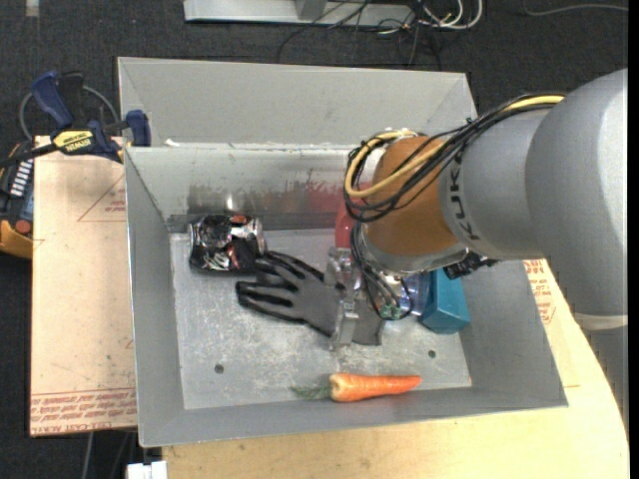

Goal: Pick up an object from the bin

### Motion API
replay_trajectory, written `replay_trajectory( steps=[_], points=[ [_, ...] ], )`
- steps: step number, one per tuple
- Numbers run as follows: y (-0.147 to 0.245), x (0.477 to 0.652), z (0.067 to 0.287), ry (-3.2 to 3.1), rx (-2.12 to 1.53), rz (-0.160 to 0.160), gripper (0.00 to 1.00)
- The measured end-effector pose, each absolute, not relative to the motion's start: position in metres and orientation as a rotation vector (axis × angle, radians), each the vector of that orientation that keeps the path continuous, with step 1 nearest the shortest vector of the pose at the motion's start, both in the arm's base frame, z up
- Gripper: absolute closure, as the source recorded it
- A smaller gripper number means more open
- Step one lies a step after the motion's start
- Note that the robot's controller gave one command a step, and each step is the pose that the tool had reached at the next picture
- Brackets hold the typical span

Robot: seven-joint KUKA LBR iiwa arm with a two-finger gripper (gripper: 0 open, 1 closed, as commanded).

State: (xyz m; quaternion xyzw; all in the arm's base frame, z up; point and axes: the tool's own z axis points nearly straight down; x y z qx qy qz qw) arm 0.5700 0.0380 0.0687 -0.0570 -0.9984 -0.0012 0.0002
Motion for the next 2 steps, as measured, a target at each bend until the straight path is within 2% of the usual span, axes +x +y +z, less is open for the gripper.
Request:
replay_trajectory(
  steps=[1,2],
  points=[
    [0.0419,0.5489,0.0706,-3.053,-0.749,-0.007,1.0],
    [0.0419,0.5489,0.0706,-3.053,-0.749,-0.007,1.0]
  ],
)
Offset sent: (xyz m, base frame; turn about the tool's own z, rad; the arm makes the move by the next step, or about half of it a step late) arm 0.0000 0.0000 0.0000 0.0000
